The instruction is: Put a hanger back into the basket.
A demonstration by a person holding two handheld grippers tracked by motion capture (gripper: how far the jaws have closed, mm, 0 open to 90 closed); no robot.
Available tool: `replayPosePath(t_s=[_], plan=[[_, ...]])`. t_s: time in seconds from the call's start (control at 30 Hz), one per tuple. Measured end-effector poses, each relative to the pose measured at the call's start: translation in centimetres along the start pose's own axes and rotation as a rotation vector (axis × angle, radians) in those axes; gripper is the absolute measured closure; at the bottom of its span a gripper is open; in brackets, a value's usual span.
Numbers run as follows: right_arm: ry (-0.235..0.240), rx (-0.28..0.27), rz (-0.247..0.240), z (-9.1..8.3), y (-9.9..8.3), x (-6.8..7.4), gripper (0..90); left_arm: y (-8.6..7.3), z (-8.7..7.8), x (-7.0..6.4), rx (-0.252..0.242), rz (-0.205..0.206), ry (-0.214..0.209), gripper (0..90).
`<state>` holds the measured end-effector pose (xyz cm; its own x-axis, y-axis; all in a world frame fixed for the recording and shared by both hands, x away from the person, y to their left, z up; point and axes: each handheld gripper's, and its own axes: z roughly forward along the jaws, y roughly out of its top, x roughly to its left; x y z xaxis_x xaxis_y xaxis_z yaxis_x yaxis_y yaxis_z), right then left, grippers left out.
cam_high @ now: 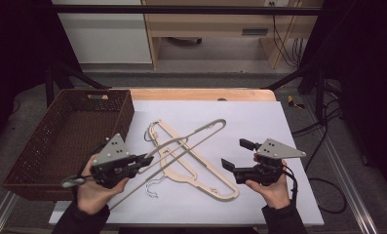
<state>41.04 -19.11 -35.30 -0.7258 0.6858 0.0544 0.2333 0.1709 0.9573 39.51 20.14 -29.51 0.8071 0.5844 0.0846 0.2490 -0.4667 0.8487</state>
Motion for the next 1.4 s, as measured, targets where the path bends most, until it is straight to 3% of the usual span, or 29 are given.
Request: replayPosePath(t_s=[0.13, 0.3, 0.53, 0.7, 0.77, 0.9, 1.03, 1.4], plan=[[-0.048, 0.001, 0.034, -0.4, -1.0, -0.7, 9.2, 1.3, -2.5, 1.9, -0.025, 0.012, 0.032, 86.3], [-0.075, 0.05, 0.061, -0.2, -2.5, -1.6, 8.1, 2.2, -4.9, 5.2, -0.047, -0.007, 0.059, 86.3], [-0.089, 0.041, 0.077, -0.5, -2.9, -2.0, 7.2, 1.5, -6.3, 10.8, -0.062, -0.055, 0.061, 86.3], [-0.095, 0.043, 0.075, -0.6, -3.0, -2.1, 7.3, 0.8, -7.1, 14.2, -0.016, -0.075, 0.139, 86.3], [-0.098, 0.044, 0.073, -0.5, -3.1, -2.2, 7.2, 0.3, -7.4, 15.5, -0.015, -0.086, 0.159, 86.3], [-0.099, 0.045, 0.07, -0.5, -3.0, -2.1, 6.3, -1.3, -8.0, 18.1, -0.014, -0.107, 0.157, 86.2], [-0.088, 0.051, 0.06, -0.5, -3.0, -2.0, 5.3, -3.5, -8.6, 20.0, -0.005, -0.151, 0.183, 86.3], [-0.094, 0.062, 0.064, -0.2, -3.1, -2.0, 4.7, -8.2, -10.3, 22.7, 0.035, -0.238, 0.216, 86.3]])
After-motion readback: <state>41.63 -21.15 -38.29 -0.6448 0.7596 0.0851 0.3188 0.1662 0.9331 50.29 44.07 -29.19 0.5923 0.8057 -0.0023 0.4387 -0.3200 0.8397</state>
